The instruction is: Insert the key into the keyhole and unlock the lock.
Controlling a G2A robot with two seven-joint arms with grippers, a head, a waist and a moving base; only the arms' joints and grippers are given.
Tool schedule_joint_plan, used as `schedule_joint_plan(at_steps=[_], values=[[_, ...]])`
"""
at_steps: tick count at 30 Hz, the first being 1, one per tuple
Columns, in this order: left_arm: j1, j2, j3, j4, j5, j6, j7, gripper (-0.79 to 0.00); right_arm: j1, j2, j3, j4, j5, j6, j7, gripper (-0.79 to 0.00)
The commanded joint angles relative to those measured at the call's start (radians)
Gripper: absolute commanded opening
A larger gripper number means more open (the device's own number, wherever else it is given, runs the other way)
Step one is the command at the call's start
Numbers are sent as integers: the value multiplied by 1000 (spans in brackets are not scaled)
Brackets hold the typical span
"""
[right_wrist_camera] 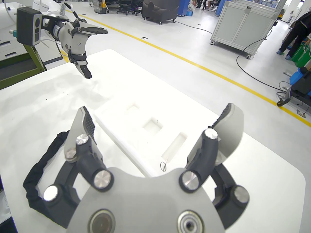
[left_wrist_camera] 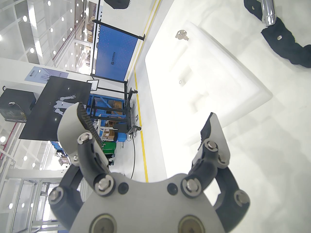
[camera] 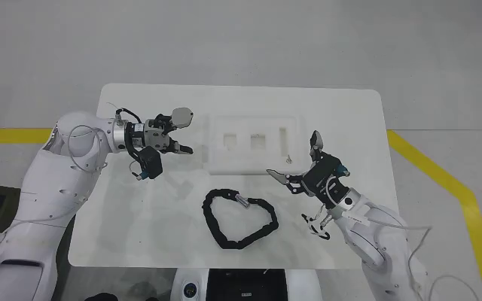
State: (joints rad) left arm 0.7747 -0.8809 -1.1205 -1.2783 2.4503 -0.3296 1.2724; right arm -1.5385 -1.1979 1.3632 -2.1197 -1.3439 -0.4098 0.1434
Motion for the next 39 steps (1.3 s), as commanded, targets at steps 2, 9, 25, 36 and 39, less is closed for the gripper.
schedule_joint_plan(at_steps=[2,9,25,36,39], values=[[0,0,0,0,0,0,0,0,0,0,0,0,0,0,0,0],[0,0,0,0,0,0,0,-1,0,0,0,0,0,0,0,-1],[0,0,0,0,0,0,0,0,0,0,0,0,0,0,0,0],[0,0,0,0,0,0,0,0,81,-8,-71,-41,172,69,449,0],[0,0,0,0,0,0,0,0,133,-14,-83,-39,346,160,635,0]])
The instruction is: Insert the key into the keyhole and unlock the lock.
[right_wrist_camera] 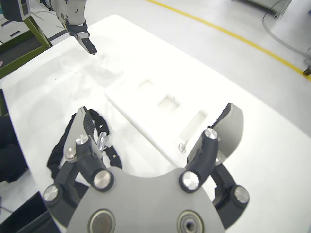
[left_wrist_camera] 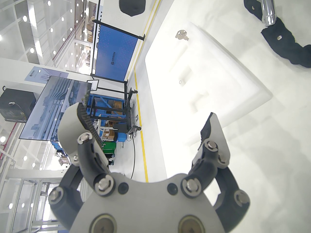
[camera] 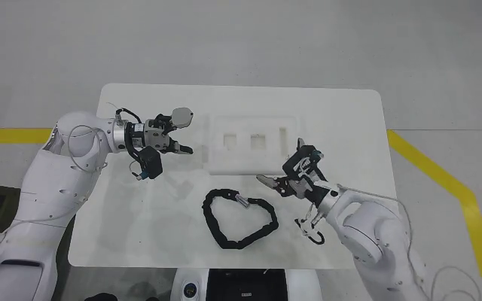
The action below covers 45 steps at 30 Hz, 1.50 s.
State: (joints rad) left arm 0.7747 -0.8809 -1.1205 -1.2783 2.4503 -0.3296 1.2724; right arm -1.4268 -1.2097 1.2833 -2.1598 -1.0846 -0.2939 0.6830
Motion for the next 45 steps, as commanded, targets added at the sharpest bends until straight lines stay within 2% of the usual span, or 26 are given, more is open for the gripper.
schedule_joint_plan(at_steps=[1,4,7,14,22,32,42,44,45], values=[[0,0,0,0,0,0,0,0,36,-4,-5,-1,133,82,147,0],[0,0,0,0,0,0,0,0,78,-7,-7,0,222,177,279,0],[0,0,0,0,0,0,0,0,104,-8,-7,9,264,254,346,0],[0,0,0,0,0,0,0,0,158,-12,-19,77,345,381,420,0],[0,0,0,0,0,0,0,0,279,-16,-64,226,368,416,495,0],[0,0,0,0,0,0,0,0,385,-17,-98,312,383,474,595,0],[0,0,0,0,0,0,0,0,483,-19,-135,411,352,512,640,0],[0,0,0,0,0,0,0,0,496,-19,-143,422,343,516,649,-86],[0,0,0,0,0,0,0,0,500,-19,-147,425,340,519,652,-86]])
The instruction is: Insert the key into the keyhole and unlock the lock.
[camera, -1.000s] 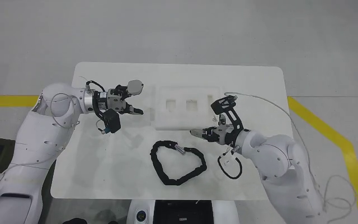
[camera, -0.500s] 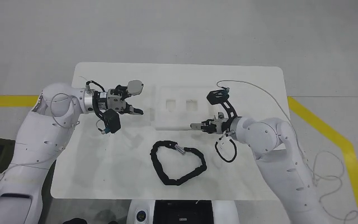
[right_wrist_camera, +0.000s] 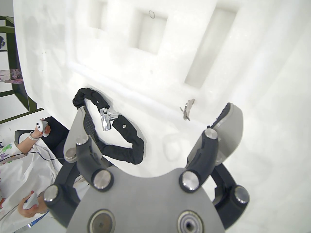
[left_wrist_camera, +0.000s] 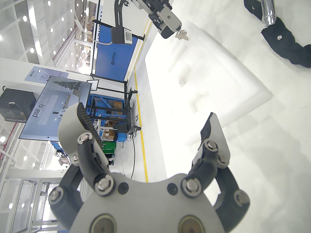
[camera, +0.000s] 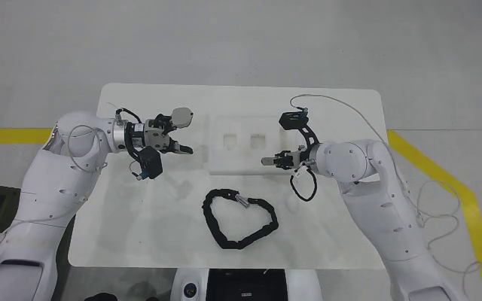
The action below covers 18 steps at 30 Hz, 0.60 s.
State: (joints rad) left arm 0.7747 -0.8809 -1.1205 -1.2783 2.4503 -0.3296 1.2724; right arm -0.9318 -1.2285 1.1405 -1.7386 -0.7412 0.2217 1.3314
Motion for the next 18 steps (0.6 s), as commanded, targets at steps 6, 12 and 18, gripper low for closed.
schedule_joint_plan(at_steps=[6,12,18], values=[[0,0,0,0,0,0,0,0,12,2,-16,8,-18,23,22,-305],[0,0,0,0,0,0,0,0,9,6,-19,18,-37,38,42,-403],[0,0,0,0,0,0,0,0,10,12,-22,17,-79,47,61,-434]])
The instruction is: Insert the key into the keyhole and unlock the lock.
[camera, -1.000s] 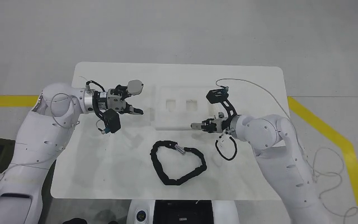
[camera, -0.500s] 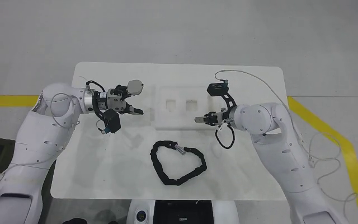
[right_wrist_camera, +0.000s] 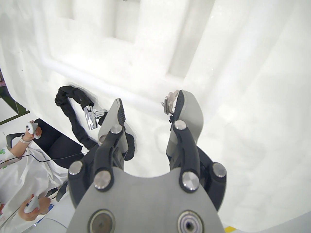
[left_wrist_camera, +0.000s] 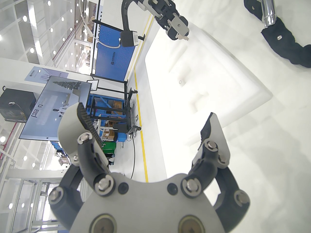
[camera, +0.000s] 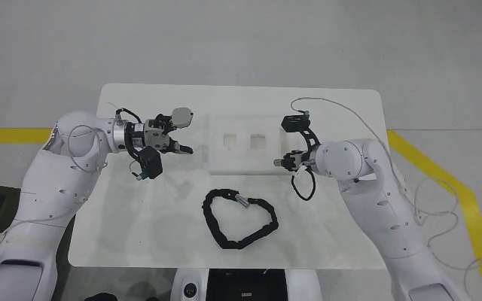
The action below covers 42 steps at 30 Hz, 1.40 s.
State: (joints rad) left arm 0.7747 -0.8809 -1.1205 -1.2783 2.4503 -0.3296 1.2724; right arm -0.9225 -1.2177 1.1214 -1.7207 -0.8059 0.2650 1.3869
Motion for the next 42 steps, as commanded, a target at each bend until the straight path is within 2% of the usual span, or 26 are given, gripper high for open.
schedule_joint_plan(at_steps=[1,4,19,28,42], values=[[0,0,0,0,0,0,0,0,2,2,-5,-1,-22,4,11,-453],[0,0,0,0,0,0,0,0,9,3,-11,5,-35,7,19,-523],[0,0,0,0,0,0,0,0,42,1,-42,29,-88,21,32,-634],[0,0,0,0,0,0,0,0,58,-1,-52,52,-93,17,19,-785],[0,0,0,0,0,0,0,0,54,3,-44,-3,-120,16,41,-785]])
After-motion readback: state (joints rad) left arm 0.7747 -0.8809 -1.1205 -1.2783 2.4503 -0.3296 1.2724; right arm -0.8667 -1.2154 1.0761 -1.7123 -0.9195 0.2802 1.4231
